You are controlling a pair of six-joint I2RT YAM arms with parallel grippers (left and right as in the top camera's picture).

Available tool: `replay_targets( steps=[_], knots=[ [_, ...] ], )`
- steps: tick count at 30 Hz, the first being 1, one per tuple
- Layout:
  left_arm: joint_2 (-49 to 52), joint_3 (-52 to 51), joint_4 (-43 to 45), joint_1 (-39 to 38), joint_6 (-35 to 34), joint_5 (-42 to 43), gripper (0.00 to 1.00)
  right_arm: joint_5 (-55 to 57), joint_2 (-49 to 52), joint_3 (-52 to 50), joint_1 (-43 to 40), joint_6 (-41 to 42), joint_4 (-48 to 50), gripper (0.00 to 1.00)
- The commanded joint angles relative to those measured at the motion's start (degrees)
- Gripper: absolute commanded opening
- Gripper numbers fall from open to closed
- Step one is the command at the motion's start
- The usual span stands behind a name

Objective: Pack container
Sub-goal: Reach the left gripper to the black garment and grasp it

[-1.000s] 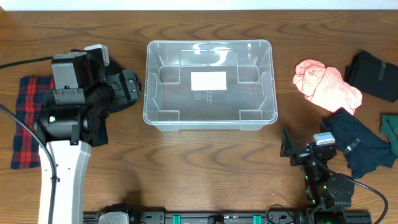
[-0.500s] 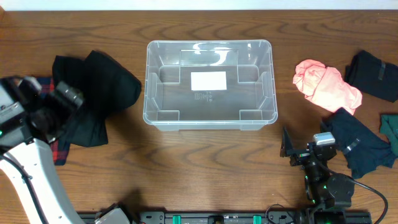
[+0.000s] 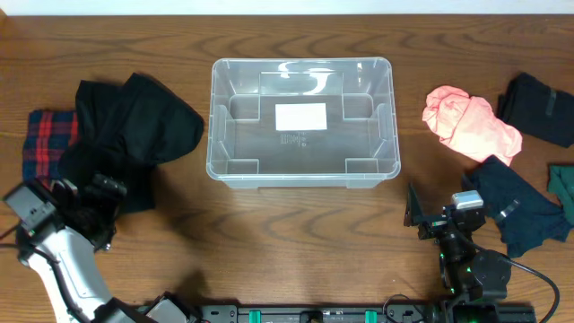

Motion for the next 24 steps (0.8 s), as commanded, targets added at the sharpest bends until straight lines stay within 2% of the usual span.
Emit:
replay_targets(
  steps=[1,8,18,23,24],
  knots=[
    [0.0,-4.63,5.42,0.98,-0.26,2.1,0.98,0.09,-0.24,-0.2,0.42,-0.31,-0.11,0.99],
    [1.68,-11.74,19.28,1.01,-0.94,2.03,0.98,0.09,-0.24,-0.2,0.42,-0.31,-0.11,0.99],
    [12.68,-12.33,34.29,0.92,-1.9,2.14,0.98,0.11,-0.24,-0.2,0.42,-0.31,-0.11,0.99],
    [17.9,-12.33,41.79,0.92,-4.94,6.6,1.0,0.09,-0.24,-0.2,0.42,-0.31,-0.11,0.99],
    [18.53,-12.33,42.99,0.92,-5.9,7.61,0.91,0.09,-0.24,-0.2,0.42,-0.31,-0.11,0.99]
  ],
)
